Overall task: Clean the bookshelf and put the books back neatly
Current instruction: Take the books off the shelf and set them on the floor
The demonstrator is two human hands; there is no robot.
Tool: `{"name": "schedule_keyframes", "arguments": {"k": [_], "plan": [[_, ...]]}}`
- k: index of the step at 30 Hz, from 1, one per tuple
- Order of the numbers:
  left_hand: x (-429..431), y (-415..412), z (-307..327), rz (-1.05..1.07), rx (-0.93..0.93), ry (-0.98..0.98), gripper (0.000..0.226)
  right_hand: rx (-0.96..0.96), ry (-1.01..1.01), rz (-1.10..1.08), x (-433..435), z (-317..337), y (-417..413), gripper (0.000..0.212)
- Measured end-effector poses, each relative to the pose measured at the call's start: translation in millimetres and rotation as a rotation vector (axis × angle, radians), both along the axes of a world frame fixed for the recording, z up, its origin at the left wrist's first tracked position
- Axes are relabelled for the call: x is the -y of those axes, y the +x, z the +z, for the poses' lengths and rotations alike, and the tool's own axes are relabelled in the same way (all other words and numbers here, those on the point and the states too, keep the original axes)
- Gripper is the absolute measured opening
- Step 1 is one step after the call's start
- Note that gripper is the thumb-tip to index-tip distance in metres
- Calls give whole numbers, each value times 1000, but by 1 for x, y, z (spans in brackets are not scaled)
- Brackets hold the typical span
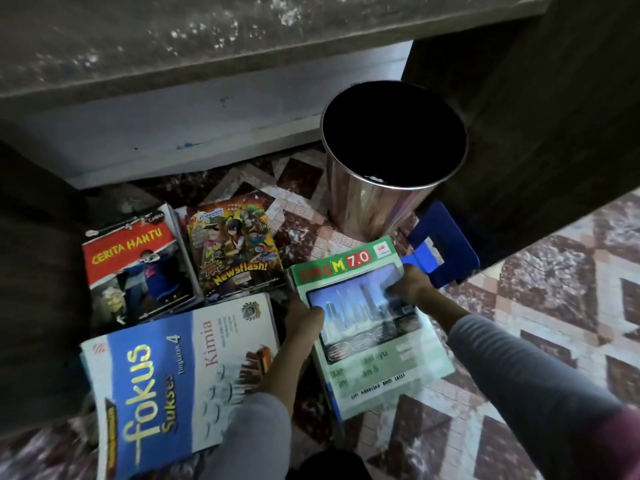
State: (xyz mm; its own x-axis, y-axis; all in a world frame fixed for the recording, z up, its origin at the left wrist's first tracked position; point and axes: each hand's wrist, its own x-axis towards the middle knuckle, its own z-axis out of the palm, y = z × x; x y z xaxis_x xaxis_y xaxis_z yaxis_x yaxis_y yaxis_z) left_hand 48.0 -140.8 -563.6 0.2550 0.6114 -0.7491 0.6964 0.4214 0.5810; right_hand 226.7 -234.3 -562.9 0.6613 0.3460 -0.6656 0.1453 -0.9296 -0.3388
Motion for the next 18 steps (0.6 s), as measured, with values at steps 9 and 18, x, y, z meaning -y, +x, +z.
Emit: {"name": "schedule_keyframes", "arguments": {"k": [9, 18], "plan": [[-9, 2, 58, -305, 77, 192, 51, 242, 155, 100, -7, 36, -37, 46], [-32, -28, 179, -279, 190, 559, 34, 364, 729, -37, -39, 146, -77, 22]]}}
